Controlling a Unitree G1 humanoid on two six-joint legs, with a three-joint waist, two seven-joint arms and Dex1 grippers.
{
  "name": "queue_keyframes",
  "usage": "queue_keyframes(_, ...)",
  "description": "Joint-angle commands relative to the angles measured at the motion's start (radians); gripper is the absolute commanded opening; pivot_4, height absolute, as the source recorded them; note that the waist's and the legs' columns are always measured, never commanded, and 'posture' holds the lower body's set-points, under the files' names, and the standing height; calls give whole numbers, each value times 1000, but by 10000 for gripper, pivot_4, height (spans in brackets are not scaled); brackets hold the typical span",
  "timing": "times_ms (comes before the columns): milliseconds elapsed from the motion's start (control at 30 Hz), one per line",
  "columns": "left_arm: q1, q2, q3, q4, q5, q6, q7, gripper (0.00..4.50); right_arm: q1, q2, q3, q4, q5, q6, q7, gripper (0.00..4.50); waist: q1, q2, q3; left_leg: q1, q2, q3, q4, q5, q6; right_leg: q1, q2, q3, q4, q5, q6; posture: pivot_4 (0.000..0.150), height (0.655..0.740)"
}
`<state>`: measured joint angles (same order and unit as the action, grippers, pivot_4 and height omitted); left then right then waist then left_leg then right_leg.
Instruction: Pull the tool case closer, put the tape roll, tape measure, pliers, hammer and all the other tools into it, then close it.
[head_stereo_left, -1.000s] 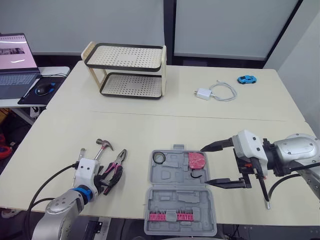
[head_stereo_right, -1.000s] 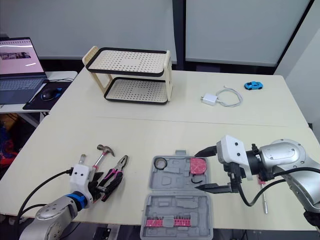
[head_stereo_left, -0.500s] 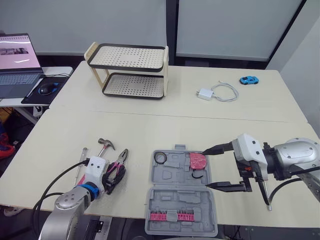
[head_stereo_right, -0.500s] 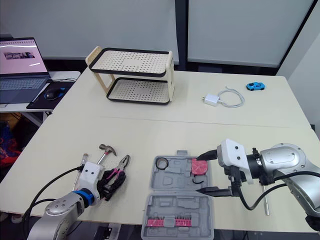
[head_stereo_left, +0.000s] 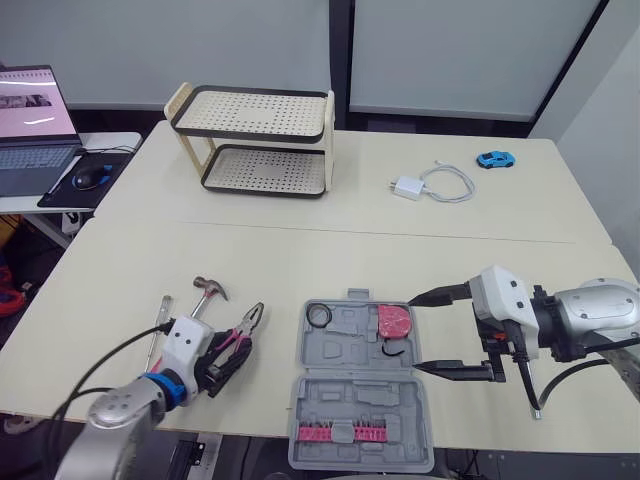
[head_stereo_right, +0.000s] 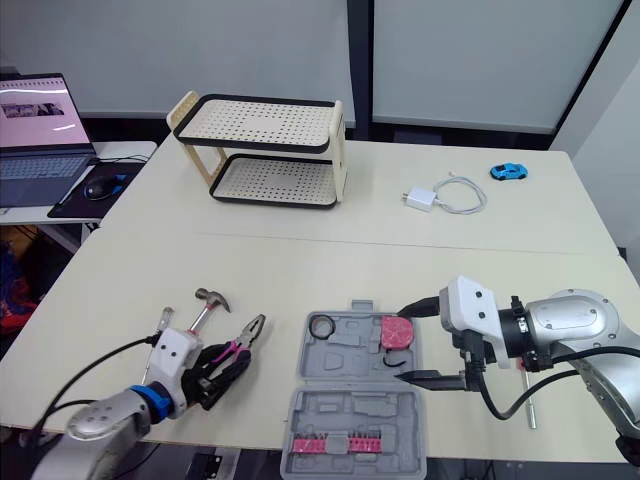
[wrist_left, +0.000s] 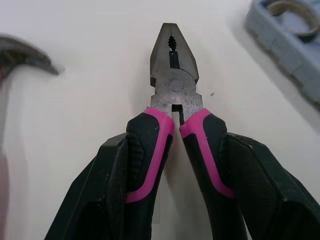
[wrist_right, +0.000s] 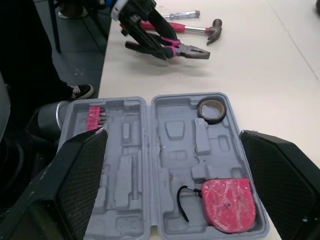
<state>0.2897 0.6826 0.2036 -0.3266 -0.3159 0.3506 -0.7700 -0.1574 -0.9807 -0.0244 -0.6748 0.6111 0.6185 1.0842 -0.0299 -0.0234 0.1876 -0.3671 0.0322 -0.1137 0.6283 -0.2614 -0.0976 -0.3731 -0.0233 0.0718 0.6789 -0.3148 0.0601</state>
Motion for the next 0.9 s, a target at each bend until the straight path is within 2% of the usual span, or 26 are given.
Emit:
queue_keyframes(33, -31, 80, -20, -91, -40, -73, -153, 25403, 20, -4, -49, -46, 14, -7, -25, 45000, 1, 0, 0, 0, 0, 0, 0, 0, 0, 0, 0, 0, 0, 0, 0, 1500, 7350)
queue_keyframes(167, -163, 126, -126, -118, -45, -60, -240, 25402, 66, -7, -92, -82, 22, 9, -62, 45000, 4, 0, 0, -2, 0, 0, 0, 0, 0, 0, -1, 0, -2, 0, 0, 1500, 7350)
queue_keyframes(333, -404, 116, -315, -73, 30, -20, -285, 25402, 179, -37, -165, -148, -5, 23, -91, 45000, 3, 0, 1, -2, 0, 0, 0, 0, 0, -1, 0, 0, -1, 0, 0, 1500, 7350)
queue_keyframes(500, -550, 101, -472, -31, 89, 1, -356, 25401, 254, -42, -168, -213, -55, 29, -154, 45000, -8, 0, 1, -2, 0, 0, 0, 0, 0, -1, 1, 0, -1, 0, 0, 1500, 7350)
queue_keyframes(600, -616, 81, -531, -9, 115, 22, -373, 25401, 212, -28, -75, -236, -104, 52, -224, 45000, -9, 0, 1, -2, 0, 0, 0, 0, 0, -1, 1, 0, 0, 0, 0, 1500, 7350)
queue_keyframes(733, -698, 44, -575, 2, 131, 73, -376, 25401, 88, 31, 116, -244, -164, 175, -347, 45000, -8, -1, 1, -2, 0, -1, 1, 0, 0, -1, 1, 0, 0, 0, 1, 1500, 7350)
queue_keyframes(900, -730, 36, -603, -1, 146, 93, -396, 25400, -92, 131, 352, -181, -252, 263, -408, 45000, -13, -1, 1, -2, 0, -1, 1, 0, 0, -1, 1, 0, 0, 0, 1, 1500, 7350)
